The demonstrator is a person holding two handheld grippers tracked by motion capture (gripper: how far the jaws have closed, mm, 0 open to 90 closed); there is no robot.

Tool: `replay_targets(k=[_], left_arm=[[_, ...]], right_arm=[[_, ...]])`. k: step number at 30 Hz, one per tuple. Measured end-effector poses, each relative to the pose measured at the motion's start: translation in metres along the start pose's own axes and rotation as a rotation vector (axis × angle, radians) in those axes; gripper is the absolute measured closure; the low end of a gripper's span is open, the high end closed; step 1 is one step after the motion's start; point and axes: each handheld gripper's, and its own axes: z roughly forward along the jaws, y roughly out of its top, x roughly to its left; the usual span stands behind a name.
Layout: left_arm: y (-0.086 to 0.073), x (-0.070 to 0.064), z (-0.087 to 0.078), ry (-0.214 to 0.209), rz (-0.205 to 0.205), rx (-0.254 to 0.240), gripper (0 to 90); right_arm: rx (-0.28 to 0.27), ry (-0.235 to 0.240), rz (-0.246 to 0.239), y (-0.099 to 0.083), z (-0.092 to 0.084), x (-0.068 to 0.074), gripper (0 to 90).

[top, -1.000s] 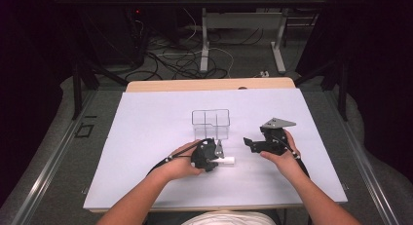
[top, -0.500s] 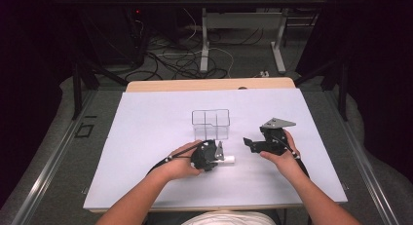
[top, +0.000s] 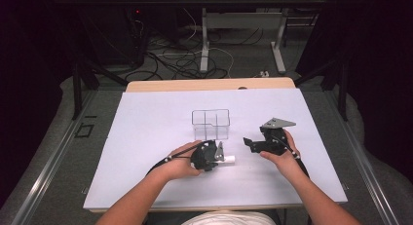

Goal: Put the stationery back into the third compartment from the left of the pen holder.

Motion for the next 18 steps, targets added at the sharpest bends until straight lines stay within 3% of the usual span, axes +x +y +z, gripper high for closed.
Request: replay_targets(k=[4, 13, 18], left_arm=[[0.0, -0.001, 0.0, 0.013, -0.001, -0.002, 71.0], [0.0, 0.003, -0.008, 0.013, -0.055, -0.043, 71.1], [-0.004, 0.005, -0.013, 0.013, -0.132, -0.103, 71.1]], right_arm=[[-0.003, 0.003, -0.002, 0.0, -0.001, 0.0, 15.8], [-0.006, 0.006, 0.0, 0.0, -0.001, -0.001, 15.8], [-0.004, 0.002, 0.005, 0.001, -0.001, -0.001, 15.8]])
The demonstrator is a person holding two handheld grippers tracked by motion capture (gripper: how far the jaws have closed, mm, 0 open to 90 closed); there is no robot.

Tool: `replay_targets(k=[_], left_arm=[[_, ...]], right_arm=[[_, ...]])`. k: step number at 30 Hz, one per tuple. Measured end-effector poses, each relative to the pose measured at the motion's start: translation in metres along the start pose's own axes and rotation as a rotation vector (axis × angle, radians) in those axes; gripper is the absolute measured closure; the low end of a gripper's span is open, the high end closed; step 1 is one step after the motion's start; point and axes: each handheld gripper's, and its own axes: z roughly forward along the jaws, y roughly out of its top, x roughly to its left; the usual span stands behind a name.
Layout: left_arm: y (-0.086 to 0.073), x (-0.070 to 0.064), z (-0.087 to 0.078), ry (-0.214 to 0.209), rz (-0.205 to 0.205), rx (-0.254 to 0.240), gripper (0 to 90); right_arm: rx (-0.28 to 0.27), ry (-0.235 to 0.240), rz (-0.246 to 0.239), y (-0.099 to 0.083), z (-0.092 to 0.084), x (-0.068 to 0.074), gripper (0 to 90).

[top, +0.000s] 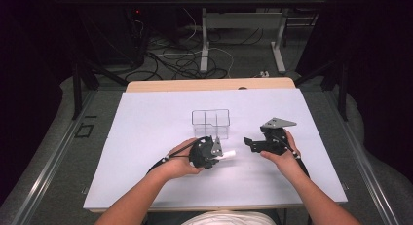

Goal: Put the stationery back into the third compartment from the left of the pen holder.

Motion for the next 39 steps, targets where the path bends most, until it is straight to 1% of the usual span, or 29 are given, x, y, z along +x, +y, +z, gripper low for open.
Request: replay_targets(k=[2, 4, 6, 11, 13, 15, 16, 17, 20, 21, 22, 23, 24, 25, 28, 29, 30, 32, 35, 36, 37, 38, 39], left_arm=[[-0.002, 0.001, -0.002, 0.0, -0.032, -0.014, 71.1], [-0.003, 0.002, -0.004, 0.001, -0.052, -0.021, 71.1], [-0.005, 0.004, -0.007, 0.001, -0.072, -0.04, 71.2], [-0.009, 0.008, -0.014, 0.003, -0.166, -0.098, 71.1], [-0.011, 0.01, -0.018, 0.004, -0.204, -0.121, 71.1], [-0.013, 0.011, -0.021, 0.001, -0.24, -0.148, 71.2], [-0.015, 0.012, -0.022, 0.01, -0.26, -0.169, 71.1], [-0.016, 0.012, -0.024, 0.009, -0.279, -0.185, 71.1], [-0.019, 0.014, -0.03, 0.022, -0.349, -0.256, 71.2], [-0.021, 0.015, -0.032, 0.018, -0.364, -0.268, 71.2], [-0.022, 0.015, -0.034, 0.022, -0.39, -0.289, 71.2], [-0.023, 0.017, -0.035, 0.028, -0.405, -0.31, 71.2], [-0.025, 0.018, -0.037, 0.026, -0.416, -0.322, 71.2], [-0.026, 0.019, -0.038, 0.039, -0.432, -0.347, 71.2], [-0.031, 0.022, -0.041, 0.051, -0.47, -0.389, 71.2], [-0.033, 0.024, -0.043, 0.048, -0.47, -0.389, 71.2], [-0.035, 0.024, -0.043, 0.061, -0.488, -0.41, 71.2], [-0.039, 0.027, -0.045, 0.071, -0.519, -0.432, 71.2], [-0.043, 0.029, -0.047, 0.08, -0.55, -0.464, 71.2], [-0.045, 0.03, -0.048, 0.089, -0.56, -0.477, 71.2], [-0.046, 0.031, -0.049, 0.089, -0.567, -0.478, 71.2], [-0.047, 0.03, -0.05, 0.096, -0.581, -0.497, 71.2], [-0.048, 0.031, -0.05, 0.099, -0.59, -0.509, 71.2]], right_arm=[[-0.003, -0.001, -0.001, 0.0, 0.0, 0.0, 15.8], [-0.004, -0.001, 0.0, 0.0, 0.0, 0.0, 15.8], [-0.004, 0.001, 0.0, 0.0, 0.0, 0.0, 15.8], [-0.01, 0.003, 0.006, 0.001, 0.0, 0.0, 15.9], [-0.012, 0.008, 0.018, 0.001, 0.0, 0.001, 15.9], [-0.016, 0.013, 0.02, 0.001, -0.001, 0.001, 16.0], [-0.018, 0.014, 0.019, 0.002, 0.0, 0.001, 16.1], [-0.02, 0.02, 0.019, 0.002, -0.001, 0.002, 16.2], [-0.023, 0.03, 0.033, 0.003, -0.001, 0.004, 16.3], [-0.026, 0.037, 0.036, 0.003, -0.001, 0.005, 16.2], [-0.026, 0.04, 0.038, 0.004, -0.001, 0.006, 16.3], [-0.023, 0.046, 0.046, 0.005, -0.001, 0.007, 16.3], [-0.03, 0.049, 0.05, 0.005, 0.0, 0.008, 16.8], [-0.034, 0.057, 0.056, 0.006, 0.0, 0.009, 17.4], [-0.052, 0.078, 0.079, 0.009, -0.001, 0.012, 17.9], [-0.057, 0.086, 0.091, 0.01, -0.001, 0.013, 18.6], [-0.066, 0.094, 0.102, 0.011, -0.002, 0.014, 19.6], [-0.081, 0.102, 0.103, 0.014, -0.003, 0.016, 21.0], [-0.094, 0.117, 0.108, 0.018, -0.003, 0.018, 22.8], [-0.095, 0.123, 0.113, 0.019, -0.004, 0.019, 23.3], [-0.098, 0.126, 0.112, 0.021, -0.004, 0.02, 23.8], [-0.107, 0.133, 0.109, 0.022, -0.004, 0.021, 24.6], [-0.11, 0.142, 0.116, 0.024, -0.004, 0.022, 25.1]])
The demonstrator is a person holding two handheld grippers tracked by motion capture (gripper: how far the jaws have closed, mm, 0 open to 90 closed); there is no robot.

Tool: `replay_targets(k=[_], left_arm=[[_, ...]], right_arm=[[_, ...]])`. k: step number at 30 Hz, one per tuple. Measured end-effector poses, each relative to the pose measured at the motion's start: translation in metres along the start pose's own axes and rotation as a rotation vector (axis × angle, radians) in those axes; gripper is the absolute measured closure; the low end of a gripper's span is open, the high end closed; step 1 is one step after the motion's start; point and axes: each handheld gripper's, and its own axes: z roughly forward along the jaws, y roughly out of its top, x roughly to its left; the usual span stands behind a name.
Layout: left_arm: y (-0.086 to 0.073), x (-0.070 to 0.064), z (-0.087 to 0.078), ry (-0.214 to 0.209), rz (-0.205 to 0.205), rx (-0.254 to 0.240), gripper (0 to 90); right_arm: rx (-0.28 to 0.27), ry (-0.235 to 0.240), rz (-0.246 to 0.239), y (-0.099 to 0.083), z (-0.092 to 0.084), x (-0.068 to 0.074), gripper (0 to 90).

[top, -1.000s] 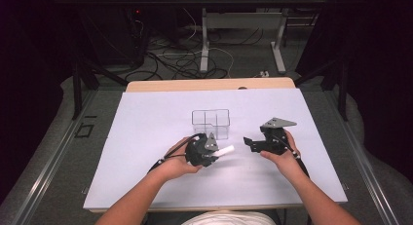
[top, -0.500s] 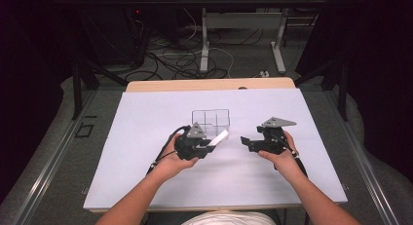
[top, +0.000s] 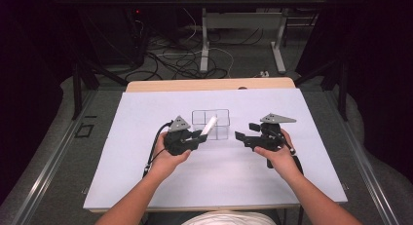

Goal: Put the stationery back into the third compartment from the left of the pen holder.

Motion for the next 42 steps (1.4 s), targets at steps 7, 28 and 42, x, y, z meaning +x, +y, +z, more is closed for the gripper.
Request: replay_targets(k=[7, 28, 42], left_arm=[[0.0, 0.003, -0.007, 0.021, -0.03, -0.047, 71.2], [-0.01, 0.0, -0.002, 0.005, -0.175, -0.118, 71.2], [-0.012, -0.025, 0.012, -0.05, -0.115, -0.092, 71.2]], right_arm=[[0.012, 0.044, 0.014, 0.009, 0.007, 0.012, 26.2], [-0.045, 0.193, 0.248, 0.027, 0.033, 0.044, 33.5], [-0.042, 0.213, 0.343, 0.021, 0.038, 0.044, 40.2]])
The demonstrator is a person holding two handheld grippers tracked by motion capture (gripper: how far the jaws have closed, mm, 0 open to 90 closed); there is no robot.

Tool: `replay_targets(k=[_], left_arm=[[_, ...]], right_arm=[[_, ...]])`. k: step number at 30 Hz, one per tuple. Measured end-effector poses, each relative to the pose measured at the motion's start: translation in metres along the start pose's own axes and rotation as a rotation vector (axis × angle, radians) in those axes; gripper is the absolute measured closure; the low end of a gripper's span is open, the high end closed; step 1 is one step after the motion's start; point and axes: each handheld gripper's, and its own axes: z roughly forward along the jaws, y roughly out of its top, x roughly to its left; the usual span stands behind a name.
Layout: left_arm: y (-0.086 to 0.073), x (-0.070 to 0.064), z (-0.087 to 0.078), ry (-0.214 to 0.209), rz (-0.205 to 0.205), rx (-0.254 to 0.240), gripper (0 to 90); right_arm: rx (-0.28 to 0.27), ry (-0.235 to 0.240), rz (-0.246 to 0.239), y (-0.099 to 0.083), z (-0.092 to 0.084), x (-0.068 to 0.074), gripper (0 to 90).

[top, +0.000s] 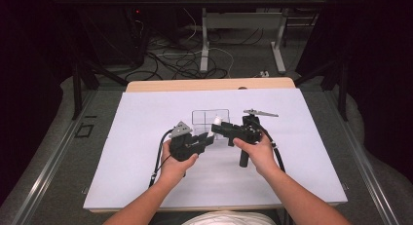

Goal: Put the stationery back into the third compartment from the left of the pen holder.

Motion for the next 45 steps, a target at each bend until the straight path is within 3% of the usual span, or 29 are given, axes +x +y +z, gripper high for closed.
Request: replay_targets(k=[10, 16, 17, 19, 22, 26, 37, 45], left_arm=[[-0.002, -0.009, 0.004, -0.025, 0.047, 0.021, 71.2], [-0.003, -0.012, 0.005, -0.037, 0.039, 0.018, 71.1], [-0.003, -0.012, 0.005, -0.035, 0.058, 0.02, 71.2], [-0.003, -0.013, 0.006, -0.041, 0.043, 0.02, 71.2], [-0.004, -0.012, 0.007, -0.042, 0.066, 0.028, 71.2], [-0.004, -0.012, 0.007, -0.045, 0.065, 0.031, 71.1], [-0.006, -0.012, 0.009, -0.062, 0.032, 0.035, 70.2], [-0.008, -0.009, 0.011, -0.049, 0.03, 0.047, 61.1]], right_arm=[[0.008, -0.008, 0.072, -0.003, -0.002, -0.005, 53.4], [-0.013, -0.007, 0.099, -0.005, -0.001, -0.007, 59.7], [-0.013, -0.004, 0.108, -0.005, -0.001, -0.007, 60.8], [-0.007, -0.004, 0.116, -0.005, -0.002, -0.008, 62.6], [-0.004, -0.002, 0.134, -0.005, -0.002, -0.009, 64.8], [0.005, 0.0, 0.149, -0.005, -0.003, -0.009, 65.7], [0.007, 0.004, 0.157, -0.005, -0.003, -0.01, 66.3], [-0.019, -0.017, 0.127, -0.002, -0.005, -0.011, 66.4]])
